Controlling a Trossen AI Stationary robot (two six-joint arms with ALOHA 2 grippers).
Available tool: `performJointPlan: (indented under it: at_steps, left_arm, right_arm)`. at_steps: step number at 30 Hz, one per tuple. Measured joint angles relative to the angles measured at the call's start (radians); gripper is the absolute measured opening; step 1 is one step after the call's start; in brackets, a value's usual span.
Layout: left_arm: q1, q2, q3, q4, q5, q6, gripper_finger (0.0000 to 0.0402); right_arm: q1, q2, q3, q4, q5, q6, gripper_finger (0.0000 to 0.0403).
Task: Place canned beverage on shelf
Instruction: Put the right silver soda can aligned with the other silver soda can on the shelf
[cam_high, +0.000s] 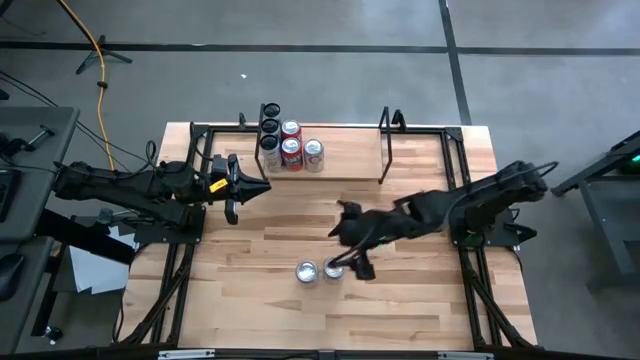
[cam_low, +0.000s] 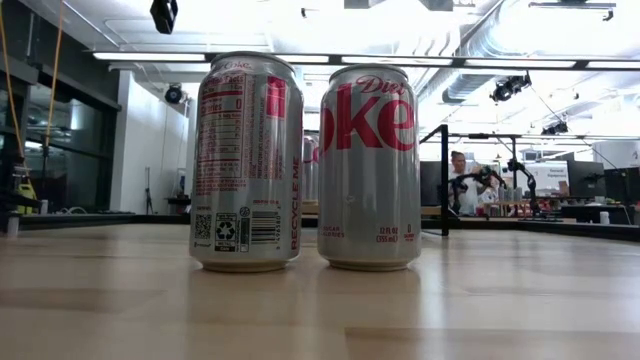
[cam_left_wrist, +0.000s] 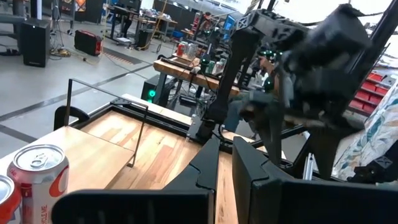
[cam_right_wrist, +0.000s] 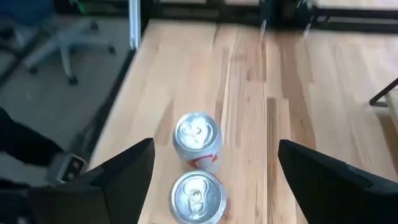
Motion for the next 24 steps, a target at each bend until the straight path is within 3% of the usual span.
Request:
performJointPlan:
  at_steps: [6, 11, 19, 24]
  left_arm:
    - [0.000, 0.000, 0.000, 0.001, 0.002, -0.001, 0.0003]
    - [0.000, 0.000, 0.000, 0.000, 0.002, 0.000, 0.0003]
    - [0.000, 0.000, 0.000, 0.000, 0.002, 0.000, 0.0003]
    - [0.000, 0.000, 0.000, -0.001, 0.002, 0.000, 0.0003]
  right_arm:
    - [-0.001, 0.183, 0.148, -0.159, -0.014, -0.031, 0.0326]
    - [-0.002, 0.283, 0.185, -0.218, -0.076, -0.035, 0.0326]
    - [0.007, 0.339, 0.186, -0.363, -0.078, 0.031, 0.0326]
    - [0.007, 0.340, 0.187, -0.357, -0.079, 0.046, 0.0326]
